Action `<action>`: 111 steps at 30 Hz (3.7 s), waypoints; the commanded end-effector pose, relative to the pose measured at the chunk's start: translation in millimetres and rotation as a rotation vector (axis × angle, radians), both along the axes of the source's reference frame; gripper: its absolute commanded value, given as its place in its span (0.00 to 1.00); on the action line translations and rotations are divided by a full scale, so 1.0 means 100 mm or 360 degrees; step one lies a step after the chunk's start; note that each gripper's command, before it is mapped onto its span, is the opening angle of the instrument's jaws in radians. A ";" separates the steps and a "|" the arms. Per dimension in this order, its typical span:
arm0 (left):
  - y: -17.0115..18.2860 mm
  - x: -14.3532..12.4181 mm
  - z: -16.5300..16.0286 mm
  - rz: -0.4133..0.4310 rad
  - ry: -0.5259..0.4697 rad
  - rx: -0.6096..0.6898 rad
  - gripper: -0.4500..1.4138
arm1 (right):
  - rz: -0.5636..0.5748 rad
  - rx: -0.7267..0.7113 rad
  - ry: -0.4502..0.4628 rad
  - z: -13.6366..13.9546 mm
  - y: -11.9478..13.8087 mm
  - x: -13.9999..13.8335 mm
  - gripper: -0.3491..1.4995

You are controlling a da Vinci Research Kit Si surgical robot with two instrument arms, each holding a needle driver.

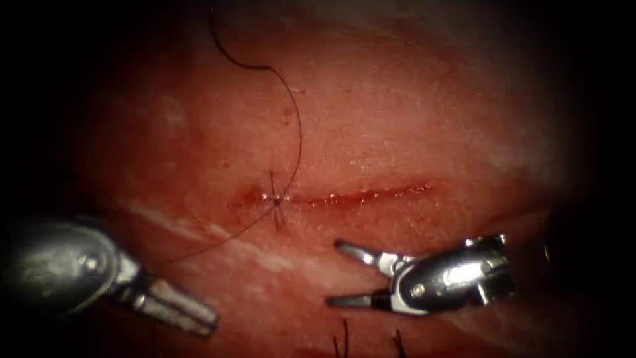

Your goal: Wound Closure

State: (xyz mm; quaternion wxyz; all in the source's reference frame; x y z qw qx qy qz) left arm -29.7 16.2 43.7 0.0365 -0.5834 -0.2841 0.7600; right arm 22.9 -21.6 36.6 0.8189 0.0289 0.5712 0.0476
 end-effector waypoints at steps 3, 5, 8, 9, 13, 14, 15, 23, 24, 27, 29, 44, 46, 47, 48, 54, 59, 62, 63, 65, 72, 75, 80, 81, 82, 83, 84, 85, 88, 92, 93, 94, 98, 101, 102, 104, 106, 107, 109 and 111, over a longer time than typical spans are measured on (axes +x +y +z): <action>0.014 0.007 -0.004 -0.0037 -0.0195 0.0076 0.00 | 0.0003 0.0009 -0.0004 0.005 -0.012 0.005 0.75; 0.028 0.020 -0.011 -0.0070 -0.0323 0.0100 0.00 | 0.0008 0.0008 -0.0008 0.006 -0.012 0.007 0.75; 0.071 0.058 -0.014 -0.0287 -0.0275 0.0005 0.00 | 0.0009 0.0007 -0.0008 0.006 -0.012 0.008 0.75; 0.078 0.065 -0.010 -0.0324 -0.0236 -0.0030 0.00 | 0.0012 0.0015 -0.0008 0.006 -0.012 0.008 0.75; 0.104 0.082 0.036 -0.0511 0.0010 -0.0156 0.00 | 0.0015 0.0015 -0.0010 0.006 -0.012 0.011 0.75; 0.108 0.083 0.054 -0.0532 0.0064 -0.0168 0.00 | 0.0016 0.0015 -0.0010 0.006 -0.013 0.012 0.75; 0.111 0.084 0.067 -0.0548 0.0103 -0.0177 0.00 | 0.0017 0.0015 -0.0011 0.006 -0.013 0.013 0.75; 0.117 0.080 0.219 -0.0566 0.0508 -0.0338 0.00 | 0.0027 0.0033 -0.0013 0.006 -0.012 0.016 0.75; 0.115 0.078 0.245 -0.0557 0.0567 -0.0366 0.00 | 0.0027 0.0033 -0.0012 0.006 -0.012 0.016 0.75; 0.111 0.077 0.286 -0.0538 0.0651 -0.0412 0.00 | 0.0027 0.0033 -0.0013 0.006 -0.012 0.016 0.75; 0.106 0.079 0.322 -0.0510 0.0712 -0.0417 0.00 | 0.0034 0.0041 -0.0009 0.006 -0.012 0.016 0.75; 0.087 0.102 0.401 -0.0518 0.0916 -0.0173 0.71 | 0.0042 0.0048 -0.0007 0.006 -0.013 0.019 0.75; 0.088 0.110 0.397 -0.0506 0.0925 -0.0152 0.72 | 0.0045 0.0047 -0.0003 0.005 -0.013 0.019 0.75; 0.090 0.114 0.395 -0.0499 0.0919 -0.0145 0.72 | 0.0045 0.0047 -0.0003 0.005 -0.013 0.019 0.75; 0.092 0.117 0.392 -0.0501 0.0923 -0.0145 0.72 | 0.0045 0.0047 -0.0003 0.005 -0.013 0.019 0.75; 0.118 0.139 0.350 -0.0553 0.0983 -0.0096 0.60 | 0.0049 0.0053 0.0001 0.006 -0.015 0.017 0.75; 0.130 0.123 0.304 -0.0585 0.0961 -0.0187 0.53 | 0.0049 0.0053 0.0001 0.006 -0.015 0.017 0.75; 0.129 0.109 0.293 -0.0558 0.0959 -0.0272 0.50 | 0.0048 0.0053 0.0002 0.006 -0.015 0.016 0.75; 0.129 0.105 0.291 -0.0551 0.0961 -0.0304 0.49 | 0.0048 0.0052 0.0002 0.006 -0.015 0.016 0.75; 0.128 0.096 0.286 -0.0526 0.0959 -0.0383 0.46 | 0.0047 0.0053 0.0003 0.006 -0.015 0.015 0.75; 0.138 0.076 0.285 -0.0433 0.1099 -0.0785 0.39 | 0.0050 0.0052 0.0006 0.006 -0.016 0.015 0.75; 0.143 0.072 0.292 -0.0316 0.1159 -0.0916 0.38 | 0.0051 0.0052 0.0005 0.006 -0.015 0.015 0.75; 0.153 0.068 0.301 -0.0257 0.1239 -0.1038 0.39 | 0.0052 0.0052 0.0005 0.007 -0.015 0.016 0.75; 0.159 0.065 0.307 -0.0241 0.1271 -0.1094 0.40 | 0.0053 0.0052 0.0004 0.007 -0.015 0.017 0.75; 0.160 0.064 0.310 -0.0229 0.1280 -0.1122 0.41 | 0.0052 0.0052 0.0004 0.007 -0.015 0.016 0.75; 0.162 0.062 0.314 -0.0218 0.1286 -0.1137 0.41 | 0.0052 0.0052 0.0005 0.006 -0.015 0.016 0.75; 0.162 0.061 0.318 -0.0205 0.1291 -0.1153 0.42 | 0.0052 0.0052 0.0005 0.006 -0.015 0.016 0.75; 0.162 0.060 0.321 -0.0194 0.1298 -0.1162 0.42 | 0.0052 0.0052 0.0005 0.006 -0.015 0.016 0.75; 0.159 0.053 0.335 -0.0135 0.1323 -0.1220 0.43 | 0.0059 0.0060 0.0008 0.007 -0.015 0.016 0.75; 0.155 0.045 0.351 -0.0092 0.1337 -0.1307 0.44 | 0.0057 0.0060 0.0010 0.008 -0.014 0.017 0.75; 0.154 0.044 0.354 -0.0083 0.1340 -0.1323 0.44 | 0.0057 0.0060 0.0011 0.008 -0.014 0.017 0.75; 0.154 0.044 0.357 -0.0071 0.1351 -0.1339 0.42 | 0.0056 0.0060 0.0011 0.008 -0.015 0.017 0.75; 0.159 0.046 0.368 -0.0022 0.1376 -0.1379 0.23 | 0.0059 0.0068 0.0011 0.008 -0.015 0.017 0.75; 0.164 0.051 0.371 0.0002 0.1401 -0.1365 0.00 | 0.0058 0.0069 0.0012 0.007 -0.015 0.017 0.75; 0.164 0.053 0.370 0.0022 0.1400 -0.1355 0.00 | 0.0058 0.0069 0.0012 0.007 -0.015 0.016 0.75; 0.160 0.054 0.367 0.0034 0.1381 -0.1339 0.00 | 0.0057 0.0070 0.0013 0.007 -0.015 0.015 0.75; 0.152 0.054 0.360 0.0030 0.1363 -0.1313 0.00 | 0.0073 0.0088 0.0029 0.005 -0.013 0.011 0.74; 0.149 0.053 0.355 0.0024 0.1348 -0.1282 0.00 | 0.0091 0.0094 0.0027 0.004 -0.012 0.010 0.74; 0.143 0.050 0.347 -0.0014 0.1312 -0.1238 0.00 | 0.0130 0.0108 0.0035 0.001 -0.010 0.005 0.74; 0.137 0.046 0.334 -0.0084 0.1268 -0.1199 0.00 | 0.0162 0.0124 0.0036 -0.002 -0.007 0.000 0.74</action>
